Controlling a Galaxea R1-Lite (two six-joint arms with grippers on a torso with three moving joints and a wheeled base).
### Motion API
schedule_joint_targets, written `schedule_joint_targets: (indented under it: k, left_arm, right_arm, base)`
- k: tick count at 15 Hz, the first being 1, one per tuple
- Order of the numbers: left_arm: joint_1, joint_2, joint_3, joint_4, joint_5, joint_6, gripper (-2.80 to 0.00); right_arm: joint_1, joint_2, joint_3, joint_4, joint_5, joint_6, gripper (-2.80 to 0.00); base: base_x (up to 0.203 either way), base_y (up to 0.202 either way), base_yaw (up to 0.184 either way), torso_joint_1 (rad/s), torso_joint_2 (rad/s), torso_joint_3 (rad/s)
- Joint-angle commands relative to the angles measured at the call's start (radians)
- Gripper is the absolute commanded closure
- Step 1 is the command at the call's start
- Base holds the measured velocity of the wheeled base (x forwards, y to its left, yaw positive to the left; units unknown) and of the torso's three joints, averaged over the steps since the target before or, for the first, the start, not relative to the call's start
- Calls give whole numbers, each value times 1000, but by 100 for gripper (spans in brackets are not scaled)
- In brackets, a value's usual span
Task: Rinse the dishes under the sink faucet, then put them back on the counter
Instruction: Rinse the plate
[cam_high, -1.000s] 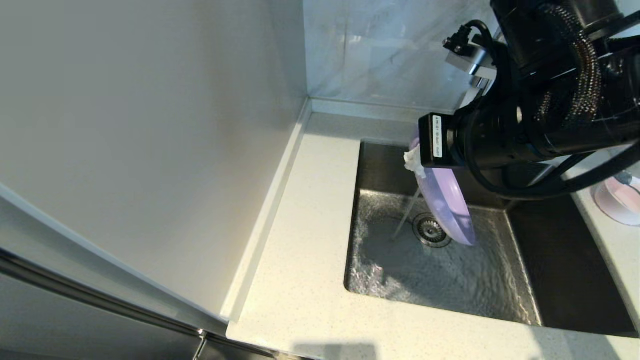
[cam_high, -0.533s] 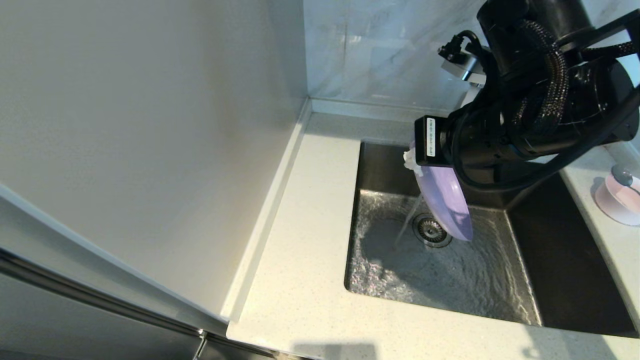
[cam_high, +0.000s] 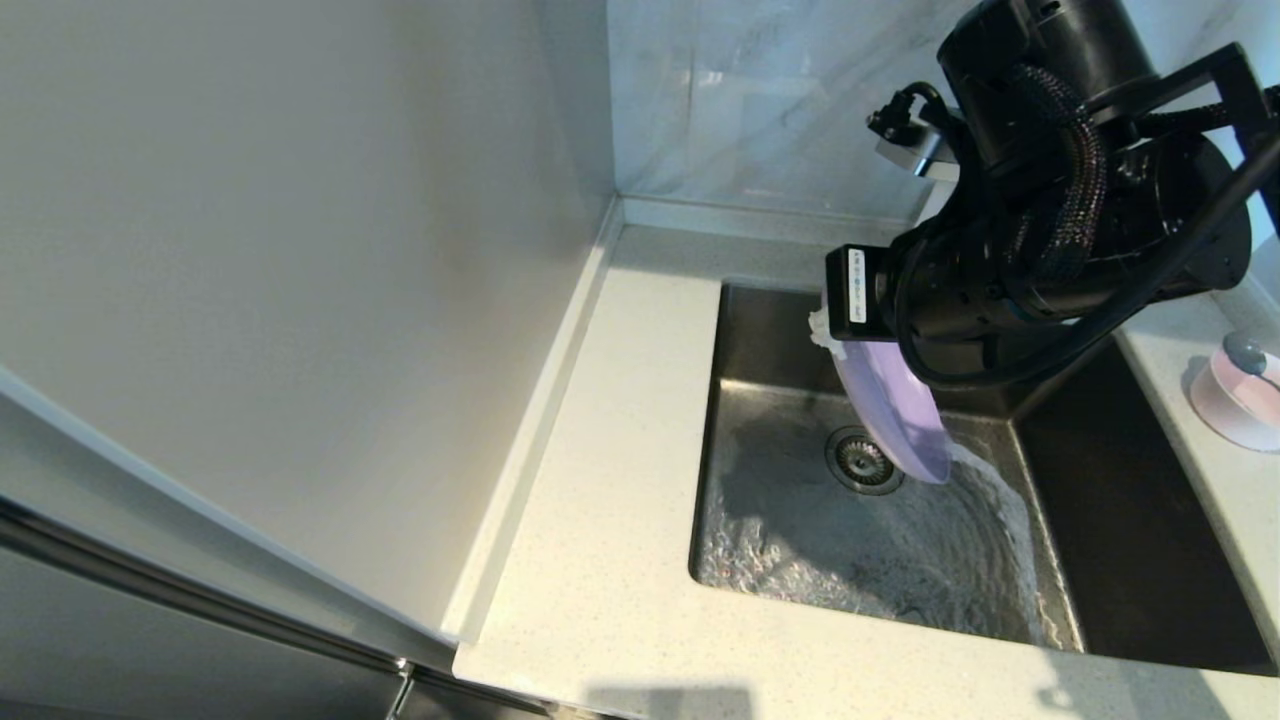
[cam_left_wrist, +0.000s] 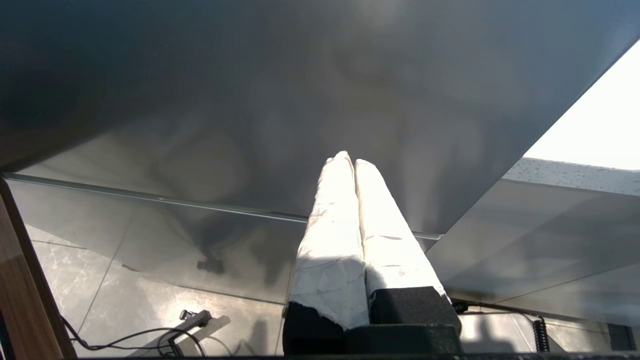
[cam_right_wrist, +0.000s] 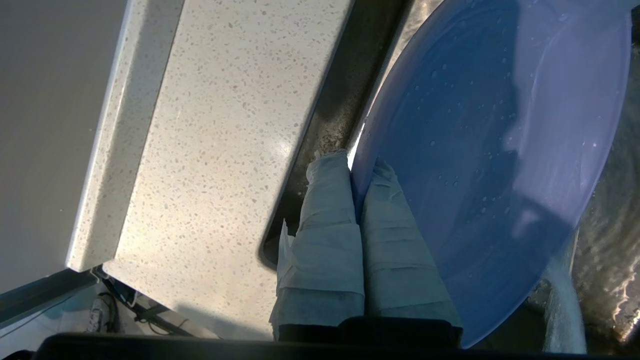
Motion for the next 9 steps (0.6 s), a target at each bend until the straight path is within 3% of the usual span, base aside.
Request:
schedule_joint_targets:
  k: [1,4,6,9]
  left_arm:
    - [0,0,0,0,1,0,0]
    - [0,0,0,0,1,0,0]
    - [0,0,0,0,0,0,0]
    - [0,0,0,0,0,0,0]
  right_arm:
    - [0,-7,8,5,-3,0,0]
    - [6,-48,30,7,26,-20,0]
    - [40,-97,50,7,143,-48,0]
    - [79,-158,42,5,237,-47,0]
  base:
    - [0,0,0,0,0,0]
    - [0,0,0,0,0,0]
    - [0,0,0,0,0,0]
    - [0,0,0,0,0,0]
